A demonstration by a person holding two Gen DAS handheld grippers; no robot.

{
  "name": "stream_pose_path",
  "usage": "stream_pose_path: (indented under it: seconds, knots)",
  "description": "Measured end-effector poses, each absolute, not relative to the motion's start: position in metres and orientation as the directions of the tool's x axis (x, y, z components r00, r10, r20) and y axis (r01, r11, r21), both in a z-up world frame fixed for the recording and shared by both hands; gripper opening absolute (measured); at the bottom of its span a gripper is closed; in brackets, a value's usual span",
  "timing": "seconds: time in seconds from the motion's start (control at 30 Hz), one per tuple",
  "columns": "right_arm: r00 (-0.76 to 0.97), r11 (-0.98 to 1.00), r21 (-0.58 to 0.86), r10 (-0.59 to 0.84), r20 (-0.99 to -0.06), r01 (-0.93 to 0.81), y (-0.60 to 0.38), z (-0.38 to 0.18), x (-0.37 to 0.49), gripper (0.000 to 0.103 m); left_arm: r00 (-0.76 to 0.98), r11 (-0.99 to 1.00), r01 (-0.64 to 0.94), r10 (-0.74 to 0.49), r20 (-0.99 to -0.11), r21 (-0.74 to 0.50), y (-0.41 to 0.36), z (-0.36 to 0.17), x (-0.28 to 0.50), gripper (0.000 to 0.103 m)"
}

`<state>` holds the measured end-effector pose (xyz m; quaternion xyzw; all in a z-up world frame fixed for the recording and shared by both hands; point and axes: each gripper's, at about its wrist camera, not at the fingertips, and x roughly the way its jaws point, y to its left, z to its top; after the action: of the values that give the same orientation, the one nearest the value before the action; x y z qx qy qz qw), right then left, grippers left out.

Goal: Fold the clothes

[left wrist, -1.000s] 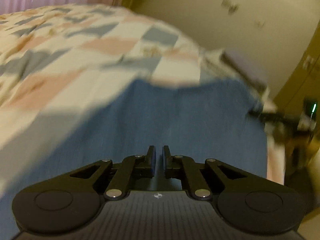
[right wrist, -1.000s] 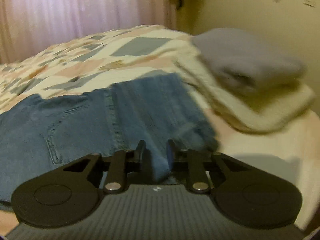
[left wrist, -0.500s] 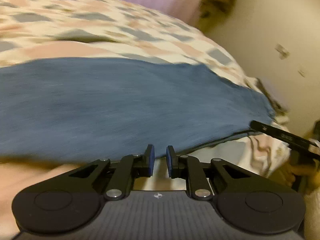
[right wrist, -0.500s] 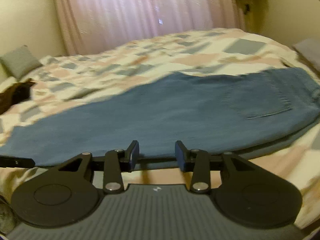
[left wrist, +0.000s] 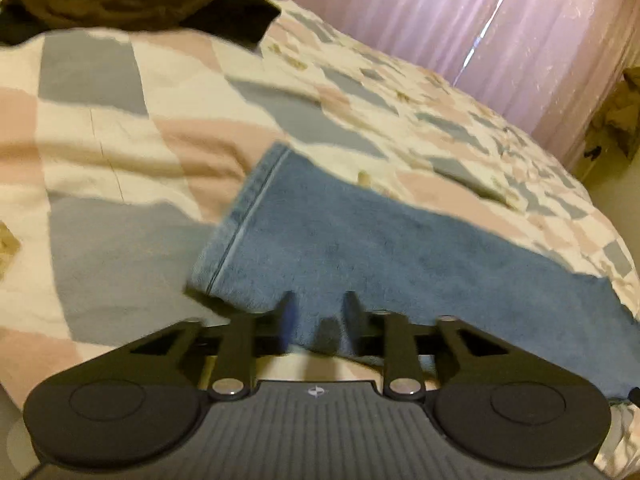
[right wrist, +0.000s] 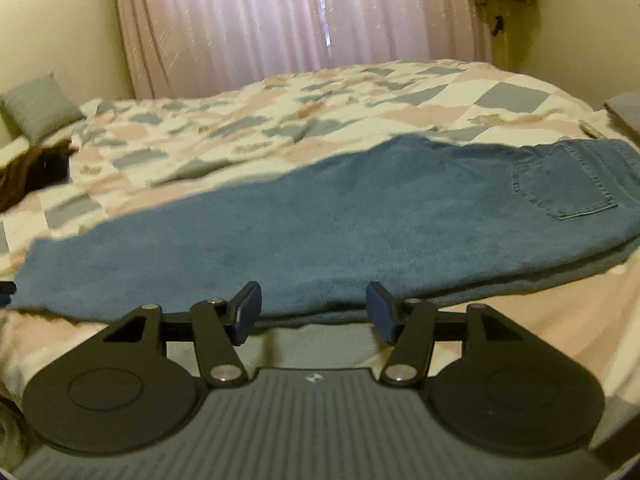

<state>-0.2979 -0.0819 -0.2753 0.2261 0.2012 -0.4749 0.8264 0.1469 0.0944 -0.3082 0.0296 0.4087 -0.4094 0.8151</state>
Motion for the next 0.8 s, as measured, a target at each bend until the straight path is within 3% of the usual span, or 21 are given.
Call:
stream_pose_path:
  seconds: [0.1, 0.23, 0.43, 0.6, 0.7, 0.8]
  knots:
    - [0.468, 0.44, 0.187, -0.714, -0.521, 0.879, -0.073, -0.261, -0.296, 0.063, 0.361, 0.653, 0.725, -0.631, -0.686, -0.219, 0.08, -0.293, 0.132, 0.057]
    - [0.47, 0.453, 0.165, -0.724, -0.504, 0.876, -0.061, -0.25, -0.297, 0.063, 0.412, 0.658, 0.744, -0.589, -0.695, -0.116, 0.064, -0.286, 0.107, 0.057]
    - [0.462, 0.426, 0.189, -0.741, -0.487, 0.885, -0.044, -0.243, -0.323, 0.064, 0.422, 0.656, 0.751, -0.564, -0.709, -0.075, 0.062, -0.282, 0.081, 0.06]
    - [0.453, 0.397, 0.22, -0.76, -0.467, 0.891, -0.025, -0.241, -0.345, 0.069, 0.444, 0.636, 0.772, -0.566, -0.694, -0.025, 0.062, -0.274, 0.053, 0.068]
    - [0.455, 0.385, 0.244, -0.76, -0.463, 0.89, -0.011, -0.242, -0.354, 0.07, 0.431, 0.618, 0.785, -0.587, -0.686, -0.035, 0.07, -0.269, 0.037, 0.072]
    - [0.456, 0.38, 0.253, -0.755, -0.471, 0.89, 0.0, -0.244, -0.358, 0.078, 0.36, 0.612, 0.778, -0.619, -0.698, -0.141, 0.088, -0.277, 0.038, 0.075]
